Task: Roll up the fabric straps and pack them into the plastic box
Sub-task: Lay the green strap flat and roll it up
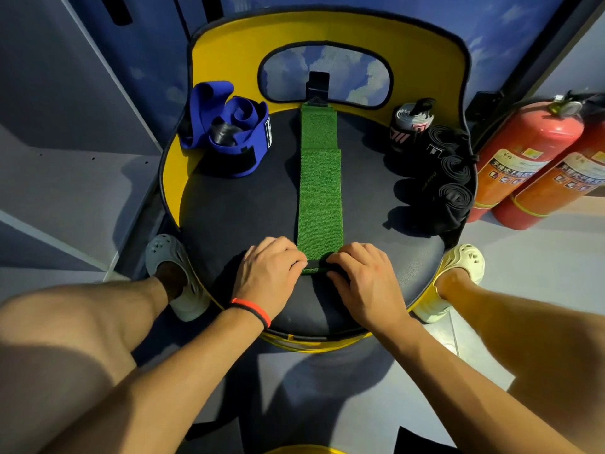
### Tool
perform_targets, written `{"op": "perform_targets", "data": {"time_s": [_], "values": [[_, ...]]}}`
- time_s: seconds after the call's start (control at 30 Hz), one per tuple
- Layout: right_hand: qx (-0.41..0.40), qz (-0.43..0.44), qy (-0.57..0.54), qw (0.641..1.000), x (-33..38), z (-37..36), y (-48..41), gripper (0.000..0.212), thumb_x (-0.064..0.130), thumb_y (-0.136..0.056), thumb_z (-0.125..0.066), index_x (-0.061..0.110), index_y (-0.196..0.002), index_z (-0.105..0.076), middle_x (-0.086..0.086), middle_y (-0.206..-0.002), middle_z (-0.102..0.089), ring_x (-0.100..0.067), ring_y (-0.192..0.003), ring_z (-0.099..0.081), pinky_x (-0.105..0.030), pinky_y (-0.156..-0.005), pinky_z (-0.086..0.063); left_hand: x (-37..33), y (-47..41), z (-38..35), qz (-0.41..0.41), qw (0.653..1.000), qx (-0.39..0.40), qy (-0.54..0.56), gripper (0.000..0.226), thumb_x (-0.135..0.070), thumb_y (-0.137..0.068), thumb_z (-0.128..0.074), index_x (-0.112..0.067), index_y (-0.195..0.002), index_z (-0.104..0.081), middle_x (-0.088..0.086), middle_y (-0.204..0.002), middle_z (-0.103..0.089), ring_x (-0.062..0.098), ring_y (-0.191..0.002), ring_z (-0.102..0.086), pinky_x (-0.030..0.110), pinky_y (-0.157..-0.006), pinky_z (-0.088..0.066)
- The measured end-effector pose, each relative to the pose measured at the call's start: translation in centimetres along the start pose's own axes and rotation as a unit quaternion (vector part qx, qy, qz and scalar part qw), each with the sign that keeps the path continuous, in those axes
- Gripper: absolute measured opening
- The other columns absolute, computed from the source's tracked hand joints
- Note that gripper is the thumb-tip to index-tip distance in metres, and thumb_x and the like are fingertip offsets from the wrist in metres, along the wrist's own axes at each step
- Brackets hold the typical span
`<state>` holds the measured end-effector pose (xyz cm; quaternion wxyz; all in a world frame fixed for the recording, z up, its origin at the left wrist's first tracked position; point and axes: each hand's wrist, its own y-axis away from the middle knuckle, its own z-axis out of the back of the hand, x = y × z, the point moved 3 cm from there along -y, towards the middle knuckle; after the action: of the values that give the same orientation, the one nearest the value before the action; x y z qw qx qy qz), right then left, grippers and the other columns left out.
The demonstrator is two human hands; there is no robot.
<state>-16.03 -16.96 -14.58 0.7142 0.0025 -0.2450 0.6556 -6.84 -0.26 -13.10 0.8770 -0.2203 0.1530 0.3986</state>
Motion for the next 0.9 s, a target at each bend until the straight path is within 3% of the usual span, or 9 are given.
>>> {"op": "perform_targets", "data": {"time_s": [0.13, 0.37, 0.57, 0.73, 0.9], "values": [[0.001, -0.007, 0.020, 1.000, -0.3, -0.1, -0.2, 0.020, 0.032, -0.096, -0.065, 0.023, -0.113, -0.070, 0.003, -0.096, -0.061, -0.026, -0.088, -0.055, -0.039, -0.082, -0.045, 0.3, -0.3, 0.1, 0.013, 0.999, 0.040, -0.014, 0.019, -0.038, -0.083, -0.077, -0.027, -0.098, -0.075, -0.010, -0.097, -0.065, 0.018, -0.096, -0.057, 0.040, -0.084, -0.045], [0.038, -0.016, 0.031, 0.999, 0.3, 0.6, -0.6, 0.016, 0.033, -0.095, -0.065, 0.026, -0.107, -0.074, 0.002, -0.085, -0.058, -0.026, -0.078, -0.053, -0.037, -0.071, -0.039, 0.6, -0.9, 0.7, 0.092, 0.990, 0.091, 0.063, 0.022, -0.035, -0.084, -0.080, -0.023, -0.103, -0.080, -0.003, -0.093, -0.067, 0.020, -0.093, -0.060, 0.033, -0.083, -0.047], [0.102, -0.008, 0.004, 0.995, 0.9, 1.8, 0.7, 0.032, 0.043, -0.095, -0.049, 0.028, -0.088, -0.077, 0.004, -0.080, -0.059, -0.026, -0.075, -0.060, -0.041, -0.070, -0.047, 0.6, 0.2, 1.3, 0.192, 0.956, 0.188, 0.118, 0.014, -0.037, -0.074, -0.087, -0.028, -0.085, -0.082, -0.016, -0.068, -0.068, 0.004, -0.070, -0.064, 0.025, -0.073, -0.053], [0.114, -0.039, -0.044, 0.992, 0.7, 1.4, 0.7, 0.032, 0.044, -0.092, -0.051, 0.028, -0.096, -0.078, 0.001, -0.087, -0.059, -0.028, -0.081, -0.062, -0.043, -0.070, -0.052, 0.7, -0.3, 1.8, 0.257, 0.937, 0.197, 0.134, 0.018, -0.041, -0.067, -0.090, -0.028, -0.069, -0.078, -0.013, -0.064, -0.071, 0.005, -0.074, -0.068, 0.025, -0.073, -0.055], [0.102, -0.038, -0.045, 0.993, 1.0, 1.7, 0.5, 0.006, 0.032, -0.093, -0.064, 0.029, -0.094, -0.059, 0.006, -0.083, -0.050, -0.027, -0.077, -0.056, -0.041, -0.067, -0.046, 1.0, -0.7, 1.4, 0.283, 0.931, 0.180, 0.142, 0.029, -0.042, -0.067, -0.090, -0.022, -0.067, -0.069, -0.007, -0.067, -0.071, 0.014, -0.072, -0.068, 0.034, -0.072, -0.056]]}}
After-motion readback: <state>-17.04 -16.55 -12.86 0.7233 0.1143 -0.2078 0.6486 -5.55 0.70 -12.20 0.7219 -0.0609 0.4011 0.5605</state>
